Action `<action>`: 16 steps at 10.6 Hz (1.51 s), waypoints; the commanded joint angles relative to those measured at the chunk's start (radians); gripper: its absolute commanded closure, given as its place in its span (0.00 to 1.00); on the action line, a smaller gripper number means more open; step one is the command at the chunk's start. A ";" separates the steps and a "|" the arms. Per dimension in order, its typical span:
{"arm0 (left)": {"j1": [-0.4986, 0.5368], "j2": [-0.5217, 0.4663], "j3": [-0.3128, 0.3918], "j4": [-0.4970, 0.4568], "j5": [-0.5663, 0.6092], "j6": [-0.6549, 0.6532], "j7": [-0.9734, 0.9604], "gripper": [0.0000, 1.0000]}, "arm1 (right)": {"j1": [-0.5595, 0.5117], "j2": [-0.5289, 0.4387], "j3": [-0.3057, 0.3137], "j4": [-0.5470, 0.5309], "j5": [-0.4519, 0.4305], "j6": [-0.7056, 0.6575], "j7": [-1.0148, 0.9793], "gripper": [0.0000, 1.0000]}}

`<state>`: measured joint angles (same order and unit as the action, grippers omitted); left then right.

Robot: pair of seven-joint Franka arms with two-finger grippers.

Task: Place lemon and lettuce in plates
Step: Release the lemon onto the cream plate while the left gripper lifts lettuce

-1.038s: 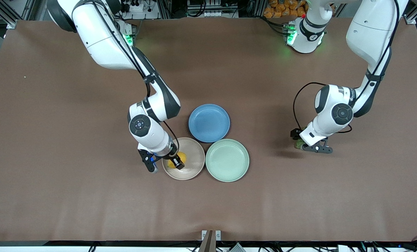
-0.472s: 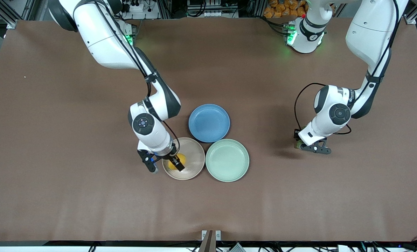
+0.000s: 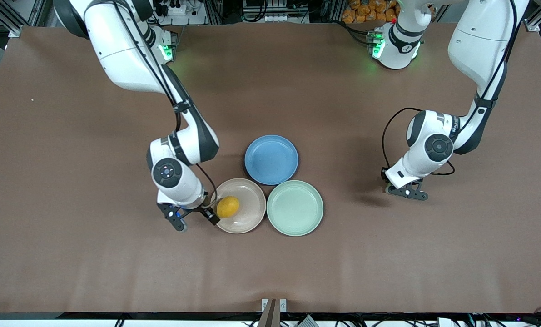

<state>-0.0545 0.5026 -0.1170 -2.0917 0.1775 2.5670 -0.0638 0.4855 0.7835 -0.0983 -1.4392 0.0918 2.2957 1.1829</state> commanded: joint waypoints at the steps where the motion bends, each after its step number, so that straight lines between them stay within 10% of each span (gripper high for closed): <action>1: 0.004 0.008 0.004 0.007 0.034 0.004 0.005 1.00 | -0.038 -0.041 0.005 -0.004 -0.014 -0.065 -0.066 0.00; 16: -0.065 0.011 -0.004 0.321 -0.048 -0.326 -0.111 1.00 | -0.335 -0.283 -0.014 -0.329 -0.032 -0.144 -0.765 0.00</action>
<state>-0.1116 0.5034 -0.1250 -1.8202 0.1833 2.2646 -0.1548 0.2282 0.5861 -0.1286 -1.6451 0.0737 2.1035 0.5362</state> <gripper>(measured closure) 0.956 0.000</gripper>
